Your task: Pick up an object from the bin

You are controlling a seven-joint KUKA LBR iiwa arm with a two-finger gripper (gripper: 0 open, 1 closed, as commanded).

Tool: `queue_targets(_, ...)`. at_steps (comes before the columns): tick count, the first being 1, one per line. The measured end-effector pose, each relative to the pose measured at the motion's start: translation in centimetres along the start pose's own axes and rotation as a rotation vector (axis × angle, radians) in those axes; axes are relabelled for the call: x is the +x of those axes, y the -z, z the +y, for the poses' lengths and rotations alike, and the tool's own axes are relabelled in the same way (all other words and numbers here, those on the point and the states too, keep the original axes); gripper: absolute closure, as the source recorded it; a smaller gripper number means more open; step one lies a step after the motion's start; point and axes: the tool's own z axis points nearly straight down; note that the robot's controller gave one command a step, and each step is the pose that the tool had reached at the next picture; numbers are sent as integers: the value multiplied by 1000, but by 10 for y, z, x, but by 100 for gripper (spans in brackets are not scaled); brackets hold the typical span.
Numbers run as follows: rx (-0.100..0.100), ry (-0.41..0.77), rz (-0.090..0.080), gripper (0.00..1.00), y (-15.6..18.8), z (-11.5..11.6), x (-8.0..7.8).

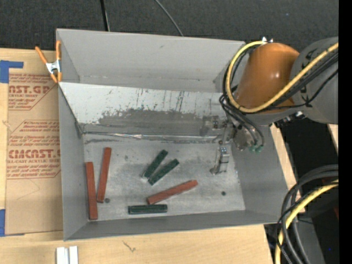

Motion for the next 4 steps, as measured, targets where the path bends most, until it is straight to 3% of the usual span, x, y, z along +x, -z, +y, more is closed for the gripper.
queue_targets(1, -2, 133, 2, 0, -67, 12, 5)
queue_targets(2, -4, 222, 7, 100, -106, 52, 30)
queue_targets(3, -4, 222, 7, 100, -106, 52, 30)
queue_targets(4, -3, 376, 0, 100, 49, 81, -23)
